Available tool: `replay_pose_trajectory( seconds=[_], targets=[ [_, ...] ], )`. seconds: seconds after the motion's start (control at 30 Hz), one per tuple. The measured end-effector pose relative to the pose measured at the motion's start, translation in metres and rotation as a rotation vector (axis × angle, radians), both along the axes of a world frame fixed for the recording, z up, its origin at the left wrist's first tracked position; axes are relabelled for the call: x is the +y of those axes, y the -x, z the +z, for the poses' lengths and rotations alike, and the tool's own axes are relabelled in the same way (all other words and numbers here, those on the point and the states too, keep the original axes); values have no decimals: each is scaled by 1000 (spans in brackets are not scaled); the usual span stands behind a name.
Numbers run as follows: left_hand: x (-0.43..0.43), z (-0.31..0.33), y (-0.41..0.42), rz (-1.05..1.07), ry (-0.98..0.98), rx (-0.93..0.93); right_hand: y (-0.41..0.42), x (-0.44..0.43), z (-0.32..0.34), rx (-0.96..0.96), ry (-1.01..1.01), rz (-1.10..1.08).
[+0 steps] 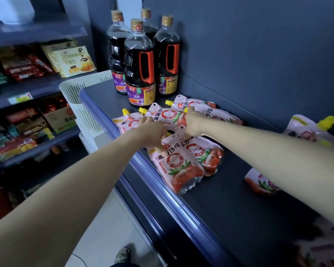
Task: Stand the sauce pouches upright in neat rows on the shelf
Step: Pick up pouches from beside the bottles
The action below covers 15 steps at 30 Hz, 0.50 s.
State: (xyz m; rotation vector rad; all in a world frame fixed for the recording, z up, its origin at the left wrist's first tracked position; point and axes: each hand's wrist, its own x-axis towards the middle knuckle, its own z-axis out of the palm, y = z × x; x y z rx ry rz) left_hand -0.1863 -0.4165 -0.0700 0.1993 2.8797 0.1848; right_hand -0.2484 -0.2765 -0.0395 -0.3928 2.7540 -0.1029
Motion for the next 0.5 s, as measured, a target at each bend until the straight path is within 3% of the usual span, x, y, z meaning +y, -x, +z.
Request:
replay_pose_trajectory(
  seconds=[0.17, 0.5],
  targets=[
    [0, 0, 5, -39, -102, -7, 2, 4, 9, -20, -122, 43],
    [6, 12, 22, -174, -188, -126, -16, 34, 50, 83, -116, 44]
  ],
)
